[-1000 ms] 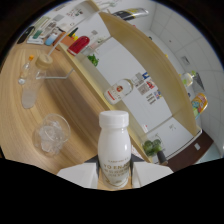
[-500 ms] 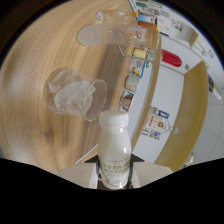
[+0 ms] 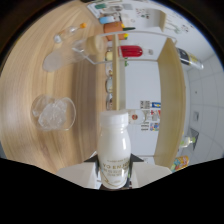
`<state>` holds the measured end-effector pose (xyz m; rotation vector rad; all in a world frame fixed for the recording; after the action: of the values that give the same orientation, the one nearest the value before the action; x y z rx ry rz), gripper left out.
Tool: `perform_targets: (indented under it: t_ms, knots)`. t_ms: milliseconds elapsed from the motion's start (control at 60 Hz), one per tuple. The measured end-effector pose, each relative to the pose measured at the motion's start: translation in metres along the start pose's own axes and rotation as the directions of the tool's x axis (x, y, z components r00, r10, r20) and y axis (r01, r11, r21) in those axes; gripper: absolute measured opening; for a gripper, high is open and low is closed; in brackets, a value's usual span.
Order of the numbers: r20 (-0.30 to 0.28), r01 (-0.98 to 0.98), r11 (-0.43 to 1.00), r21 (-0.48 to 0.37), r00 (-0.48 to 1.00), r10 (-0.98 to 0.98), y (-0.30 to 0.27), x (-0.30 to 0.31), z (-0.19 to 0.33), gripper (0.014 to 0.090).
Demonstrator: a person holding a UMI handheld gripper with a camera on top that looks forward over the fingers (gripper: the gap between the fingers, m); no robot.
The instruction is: Make me a cup of Mount Fuji.
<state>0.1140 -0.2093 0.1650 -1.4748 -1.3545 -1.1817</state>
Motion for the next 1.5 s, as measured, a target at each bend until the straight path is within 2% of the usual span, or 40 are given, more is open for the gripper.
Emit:
perform_targets:
  t_ms: [83, 167, 283, 350, 433, 550, 667, 950, 1200, 1300, 1467, 1483, 1500]
  knots:
    - [-0.019, -0.24, 0.97, 0.029, 0.97, 0.241, 0.001, 0.019, -0.011, 0.0483]
    - [-0.012, -0.523, 0.848, 0.083, 0.85, 0.526, 0.001, 0.034, -0.021, 0.0484]
    - [0.063, -0.819, 0.556, 0.143, 0.568, 0.821, 0.002, 0.041, -0.03, 0.0483]
    - [0.105, -0.916, 0.386, 0.112, 0.397, 0.912, 0.008, 0.03, -0.025, 0.0483]
    - [0.125, -0.975, 0.212, 0.072, 0.219, 0.968, 0.017, 0.008, -0.013, 0.0486]
    - [0.144, -0.998, 0.067, 0.001, 0.067, 0.987, 0.023, -0.031, 0.006, 0.0484]
    - [0.159, -0.998, 0.008, -0.055, -0.001, 0.987, 0.023, -0.063, 0.018, 0.0483]
    - [0.176, -0.991, 0.012, -0.133, -0.011, 0.984, 0.025, -0.107, 0.026, 0.0493]
    - [0.159, -0.989, 0.028, -0.143, 0.005, 0.987, 0.034, -0.114, 0.013, 0.0513]
    - [0.125, -0.986, 0.044, -0.159, 0.024, 0.992, 0.042, -0.116, 0.009, 0.0597]
    - [0.064, -0.985, 0.04, -0.169, 0.029, 0.998, 0.048, -0.097, -0.008, 0.0828]
    - [0.06, -0.984, 0.038, -0.173, 0.028, 0.998, 0.048, -0.095, -0.011, 0.0793]
    - [0.054, -0.984, 0.038, -0.176, 0.029, 0.998, 0.048, -0.091, -0.014, 0.0863]
